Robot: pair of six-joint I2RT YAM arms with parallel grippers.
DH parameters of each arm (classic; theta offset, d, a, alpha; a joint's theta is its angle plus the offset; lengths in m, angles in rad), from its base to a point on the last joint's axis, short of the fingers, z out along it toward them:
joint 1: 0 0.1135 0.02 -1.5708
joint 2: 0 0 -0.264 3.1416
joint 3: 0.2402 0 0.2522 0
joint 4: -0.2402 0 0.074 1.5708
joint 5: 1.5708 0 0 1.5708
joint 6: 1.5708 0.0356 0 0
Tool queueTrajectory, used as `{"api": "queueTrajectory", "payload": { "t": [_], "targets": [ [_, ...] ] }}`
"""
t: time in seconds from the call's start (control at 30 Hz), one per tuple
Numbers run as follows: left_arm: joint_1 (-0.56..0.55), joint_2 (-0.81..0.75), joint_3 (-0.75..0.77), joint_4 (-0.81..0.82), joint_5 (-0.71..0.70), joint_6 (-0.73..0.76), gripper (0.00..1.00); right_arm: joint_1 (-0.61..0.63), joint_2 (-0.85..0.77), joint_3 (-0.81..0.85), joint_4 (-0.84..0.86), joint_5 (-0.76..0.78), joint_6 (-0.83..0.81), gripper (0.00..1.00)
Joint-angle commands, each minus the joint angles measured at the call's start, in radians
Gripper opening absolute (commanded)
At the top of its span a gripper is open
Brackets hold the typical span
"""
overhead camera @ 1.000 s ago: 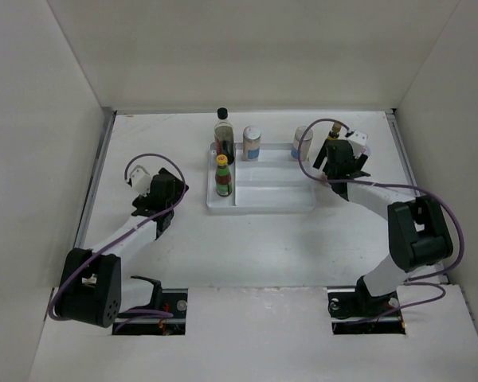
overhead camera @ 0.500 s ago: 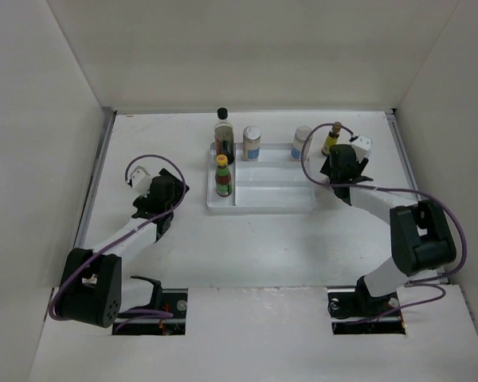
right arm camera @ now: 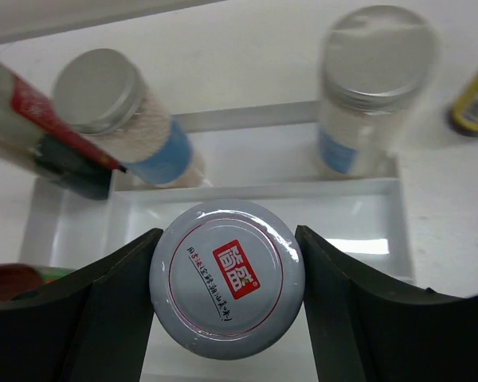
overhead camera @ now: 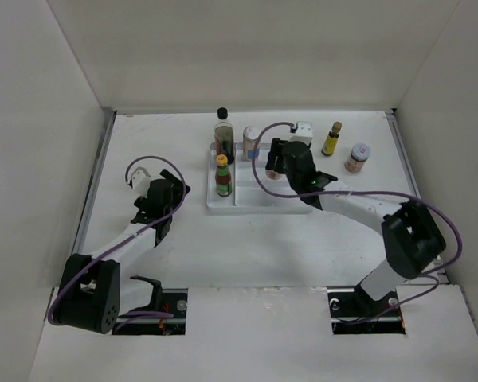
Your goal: Organize the condiment bottles
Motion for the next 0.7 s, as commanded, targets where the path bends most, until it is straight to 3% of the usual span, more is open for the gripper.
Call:
{"api": "queueTrajectory", "payload": {
  "t": [0.0,0.27,0.67],
  "targets": [
    [0.006,-0.041,-0.022,0.064,0.012,0.015,1.00,0.030,0.093,0.162,0.171,-0.077,-0.016,0.48],
    [0.000,-0.038,-0.030,0.088,0.020,0.016,1.00,0.089,0.297,0.322,0.165,-0.117,-0.019,0.48],
    [-0.004,-0.020,-0.028,0.104,0.025,0.021,1.00,0.095,0.392,0.360,0.186,-0.076,-0.043,0.51]
  ]
}}
